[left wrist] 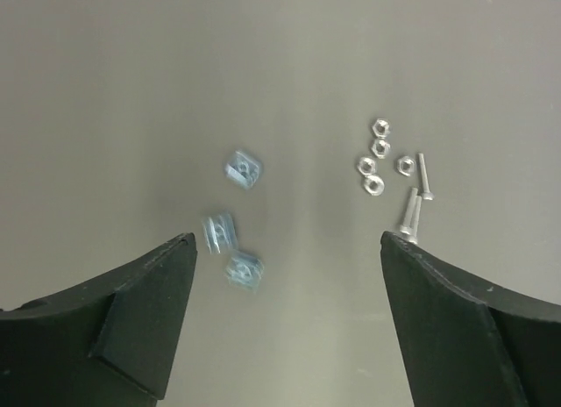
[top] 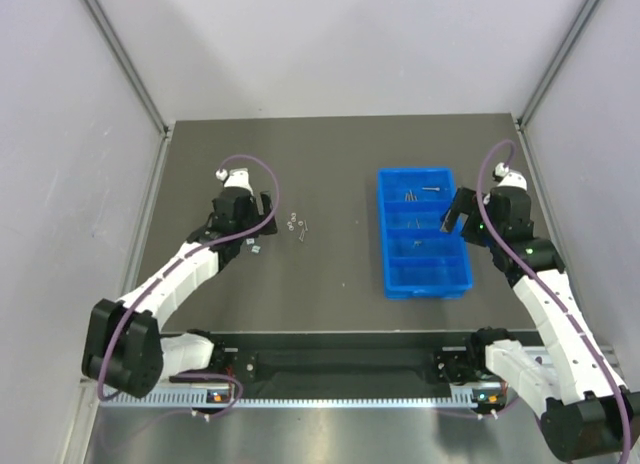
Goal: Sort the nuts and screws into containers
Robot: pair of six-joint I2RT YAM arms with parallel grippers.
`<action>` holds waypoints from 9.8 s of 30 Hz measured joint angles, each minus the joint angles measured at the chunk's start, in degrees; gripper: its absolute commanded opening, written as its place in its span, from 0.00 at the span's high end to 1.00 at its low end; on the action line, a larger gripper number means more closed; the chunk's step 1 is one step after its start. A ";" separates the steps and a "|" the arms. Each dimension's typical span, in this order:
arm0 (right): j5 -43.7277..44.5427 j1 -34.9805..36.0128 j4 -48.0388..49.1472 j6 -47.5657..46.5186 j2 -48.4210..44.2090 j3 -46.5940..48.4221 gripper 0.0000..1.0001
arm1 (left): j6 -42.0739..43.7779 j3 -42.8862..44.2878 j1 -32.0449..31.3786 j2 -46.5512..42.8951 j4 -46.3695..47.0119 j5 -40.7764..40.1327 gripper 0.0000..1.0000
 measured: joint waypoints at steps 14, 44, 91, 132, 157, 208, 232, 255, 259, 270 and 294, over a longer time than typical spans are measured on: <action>-1.16 0.11 1.16 0.00 2.03 0.00 0.00 | 28.70 -1.27 12.33 17.86 15.15 24.48 0.24; -0.96 0.11 1.36 0.00 4.72 0.00 0.00 | 40.11 8.44 14.71 28.06 7.02 28.46 0.57; -0.52 0.13 1.36 0.04 3.72 0.00 0.00 | 15.58 11.72 -6.51 13.81 -1.33 12.02 0.96; 9.92 1.99 -1.01 1.70 2.95 0.07 0.00 | -1.99 36.41 -40.28 30.97 10.62 -3.98 0.24; 5.70 2.75 0.17 1.75 3.96 0.00 0.00 | -17.44 -18.32 -13.66 -16.61 -1.81 -23.98 0.13; 4.83 2.84 1.33 1.68 6.38 0.00 0.01 | 13.03 3.19 4.74 19.15 -4.24 10.64 0.57; 4.83 2.84 1.31 1.68 6.36 0.00 0.00 | 10.54 5.27 4.79 19.76 -9.86 10.97 0.64; 4.44 2.84 1.33 1.86 5.51 -0.42 0.00 | -1.31 15.98 -23.65 17.27 -5.01 3.30 0.83; 4.68 2.84 1.25 2.32 3.67 -1.68 0.00 | -3.93 22.77 -32.83 19.80 2.25 3.15 0.83; 10.01 2.86 -0.76 2.69 -0.70 -2.10 0.00 | -5.01 43.41 -40.81 45.44 8.83 5.27 0.82; 12.94 3.63 -2.12 3.54 -1.18 -2.10 0.00 | -8.81 30.18 -35.76 18.60 1.40 -14.12 0.08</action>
